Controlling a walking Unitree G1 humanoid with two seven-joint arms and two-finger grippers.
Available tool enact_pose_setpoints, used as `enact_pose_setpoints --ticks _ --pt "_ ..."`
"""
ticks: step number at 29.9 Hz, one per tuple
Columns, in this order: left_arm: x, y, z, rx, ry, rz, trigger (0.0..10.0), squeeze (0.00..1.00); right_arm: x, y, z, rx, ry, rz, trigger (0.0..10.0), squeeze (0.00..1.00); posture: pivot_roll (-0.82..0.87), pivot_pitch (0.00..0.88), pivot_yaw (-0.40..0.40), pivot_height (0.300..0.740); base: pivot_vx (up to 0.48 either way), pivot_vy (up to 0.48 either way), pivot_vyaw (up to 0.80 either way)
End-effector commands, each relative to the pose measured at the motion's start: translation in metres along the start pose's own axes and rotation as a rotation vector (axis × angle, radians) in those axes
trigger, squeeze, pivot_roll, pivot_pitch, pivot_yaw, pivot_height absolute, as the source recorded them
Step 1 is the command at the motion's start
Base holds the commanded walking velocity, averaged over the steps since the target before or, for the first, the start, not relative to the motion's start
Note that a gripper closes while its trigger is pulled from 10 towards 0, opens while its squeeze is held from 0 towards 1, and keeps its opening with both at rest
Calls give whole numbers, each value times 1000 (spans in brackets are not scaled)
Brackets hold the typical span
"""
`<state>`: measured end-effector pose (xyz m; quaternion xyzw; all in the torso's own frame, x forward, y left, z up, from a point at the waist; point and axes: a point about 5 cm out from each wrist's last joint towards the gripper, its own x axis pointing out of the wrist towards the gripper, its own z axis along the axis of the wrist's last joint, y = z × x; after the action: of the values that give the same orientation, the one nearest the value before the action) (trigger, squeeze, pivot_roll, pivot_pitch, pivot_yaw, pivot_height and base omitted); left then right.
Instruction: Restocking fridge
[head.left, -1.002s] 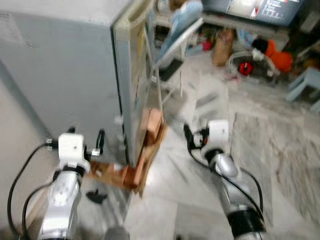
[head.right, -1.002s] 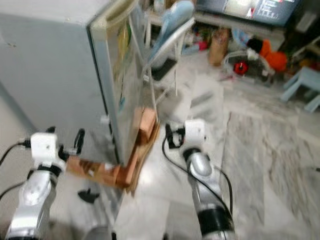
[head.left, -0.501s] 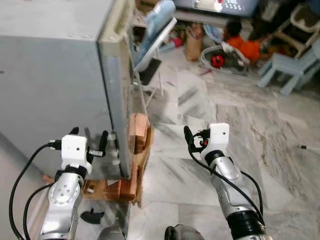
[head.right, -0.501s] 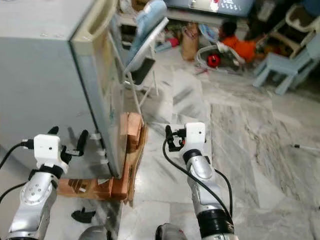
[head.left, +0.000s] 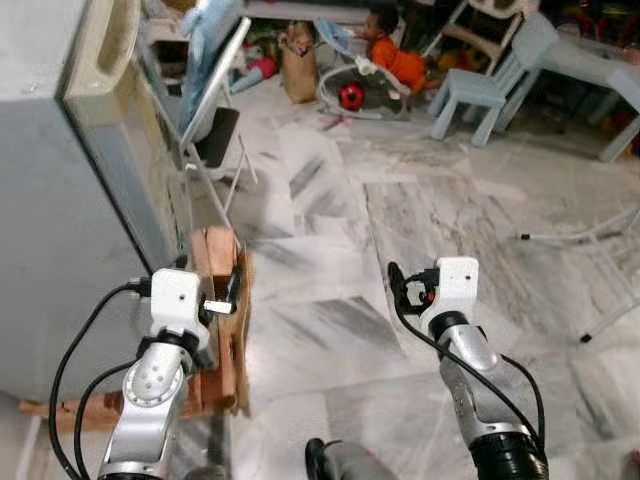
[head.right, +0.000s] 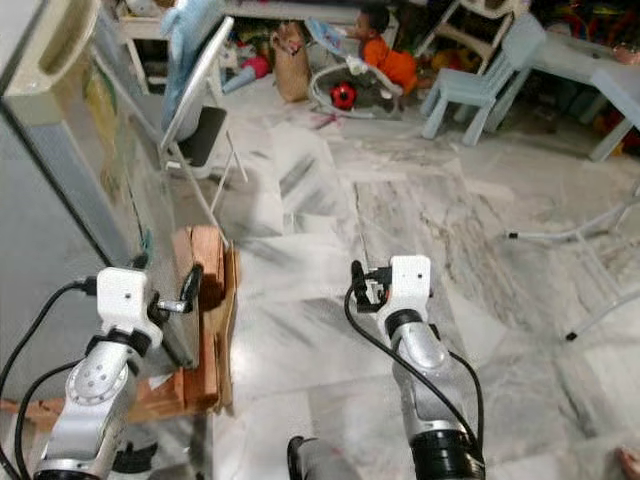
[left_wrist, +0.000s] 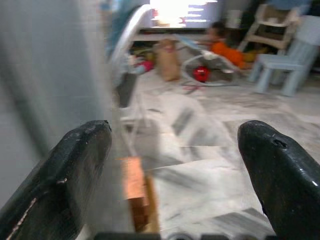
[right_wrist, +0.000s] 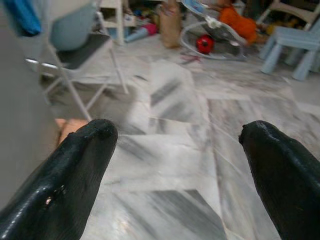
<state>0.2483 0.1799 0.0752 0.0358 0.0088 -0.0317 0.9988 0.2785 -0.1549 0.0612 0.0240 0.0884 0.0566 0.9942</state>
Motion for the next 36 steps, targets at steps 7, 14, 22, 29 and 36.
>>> enact_pose_setpoints --ticks 7,14,22,29,36 --pt "4 11 -5 0 44 75 10000 0 -1 -4 2 -14 4 5 10000 0 46 35 -99 740 0 0 0" --pt "17 4 -1 -3 26 31 10000 0 -1 -4 1 -19 13 16 10000 0 47 35 -110 740 0 0 0" --pt "30 1 3 21 23 -16 10000 0 -2 -11 -4 -43 46 1 10000 0 41 33 -110 740 0 0 0" --pt "54 -9 14 42 -2 -66 10000 0 -16 -26 -24 -91 131 -15 10000 0 52 36 -129 740 0 0 0" --pt "90 -89 71 75 -152 -433 10000 0 -36 -43 -45 -89 206 -48 10000 0 42 41 -110 740 0 0 0"
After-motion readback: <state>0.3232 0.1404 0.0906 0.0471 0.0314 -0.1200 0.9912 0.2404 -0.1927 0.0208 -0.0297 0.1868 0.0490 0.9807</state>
